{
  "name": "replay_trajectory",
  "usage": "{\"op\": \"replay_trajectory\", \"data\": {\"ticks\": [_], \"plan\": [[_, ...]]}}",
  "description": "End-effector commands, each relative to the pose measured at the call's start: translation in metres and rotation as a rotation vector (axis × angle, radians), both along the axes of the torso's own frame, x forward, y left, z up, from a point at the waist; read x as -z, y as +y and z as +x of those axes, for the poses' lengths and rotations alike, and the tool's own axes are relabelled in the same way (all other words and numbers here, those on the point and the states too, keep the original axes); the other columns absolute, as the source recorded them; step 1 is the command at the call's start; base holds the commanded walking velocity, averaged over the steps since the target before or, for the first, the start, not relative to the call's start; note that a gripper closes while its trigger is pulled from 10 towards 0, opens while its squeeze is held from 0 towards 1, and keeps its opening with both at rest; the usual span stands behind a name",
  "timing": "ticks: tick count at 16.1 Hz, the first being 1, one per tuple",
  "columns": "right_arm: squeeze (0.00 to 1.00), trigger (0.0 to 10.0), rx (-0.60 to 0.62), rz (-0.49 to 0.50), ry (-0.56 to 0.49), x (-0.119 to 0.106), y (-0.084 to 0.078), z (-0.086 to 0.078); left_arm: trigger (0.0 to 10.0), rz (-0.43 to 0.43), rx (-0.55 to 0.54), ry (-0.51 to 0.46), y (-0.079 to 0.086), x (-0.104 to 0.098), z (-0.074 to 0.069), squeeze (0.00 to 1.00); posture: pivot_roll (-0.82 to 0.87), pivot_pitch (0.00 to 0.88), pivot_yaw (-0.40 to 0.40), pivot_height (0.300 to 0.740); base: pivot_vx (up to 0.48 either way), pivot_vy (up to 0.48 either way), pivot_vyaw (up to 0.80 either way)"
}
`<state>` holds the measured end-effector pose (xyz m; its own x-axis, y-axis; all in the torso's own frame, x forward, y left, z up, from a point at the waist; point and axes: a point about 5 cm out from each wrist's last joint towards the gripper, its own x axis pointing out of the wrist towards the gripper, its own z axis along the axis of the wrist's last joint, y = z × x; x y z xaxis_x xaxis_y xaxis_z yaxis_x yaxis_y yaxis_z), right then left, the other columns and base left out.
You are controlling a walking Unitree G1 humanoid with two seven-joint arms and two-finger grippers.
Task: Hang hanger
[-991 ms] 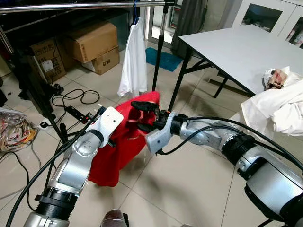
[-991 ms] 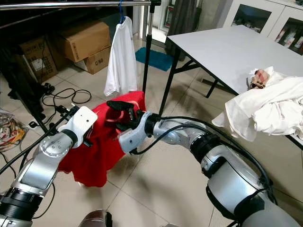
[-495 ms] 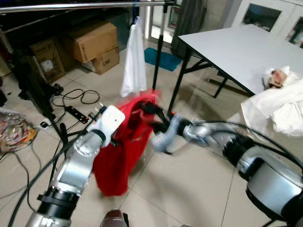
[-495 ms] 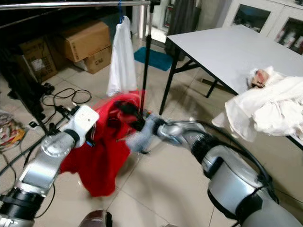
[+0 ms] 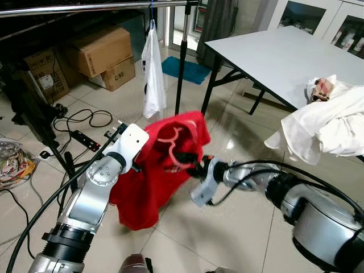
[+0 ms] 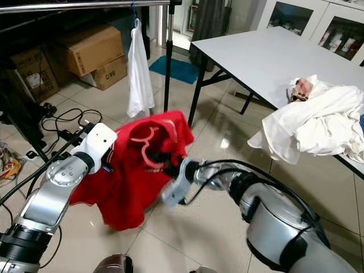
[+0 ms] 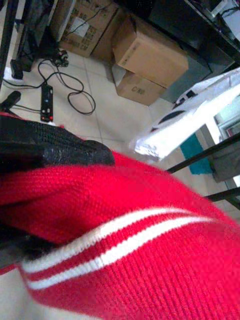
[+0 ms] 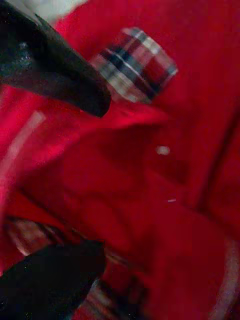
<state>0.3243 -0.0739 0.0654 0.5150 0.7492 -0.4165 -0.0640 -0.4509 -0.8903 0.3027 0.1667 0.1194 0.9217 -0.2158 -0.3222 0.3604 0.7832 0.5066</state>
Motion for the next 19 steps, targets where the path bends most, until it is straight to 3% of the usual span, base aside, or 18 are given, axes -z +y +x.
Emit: {"op": "replay_trajectory", "data": {"ticks": [1,4,8,13,19], "plan": [[0.0,10.0,0.089,0.025,0.043,-0.004,-0.01,0.006,0.0,-0.021,-0.006,-0.086,0.001,-0.019,0.002,0.0,0.12,0.0,-0.038,0.74,0.0,0.0,0.0],[0.0,10.0,0.152,0.185,0.103,-0.027,-0.01,0.017,0.0,-0.015,0.0,-0.066,0.0,-0.013,0.0,0.0,0.12,0.0,-0.037,0.74,0.0,0.0,0.0],[0.0,10.0,0.155,0.253,0.146,-0.044,-0.01,0.022,0.0,-0.01,0.032,-0.057,-0.007,-0.011,0.0,0.0,0.1,0.0,-0.033,0.74,0.0,0.0,0.0],[0.0,10.0,0.268,0.38,0.225,-0.051,-0.015,0.029,0.0,-0.018,0.038,-0.052,-0.01,-0.009,-0.002,0.0,0.1,0.0,-0.035,0.74,0.0,0.0,0.0],[0.0,10.0,0.268,0.38,0.225,-0.051,-0.015,0.029,0.0,-0.018,0.038,-0.052,-0.01,-0.009,-0.002,0.0,0.1,0.0,-0.035,0.74,0.0,0.0,0.0]]}}
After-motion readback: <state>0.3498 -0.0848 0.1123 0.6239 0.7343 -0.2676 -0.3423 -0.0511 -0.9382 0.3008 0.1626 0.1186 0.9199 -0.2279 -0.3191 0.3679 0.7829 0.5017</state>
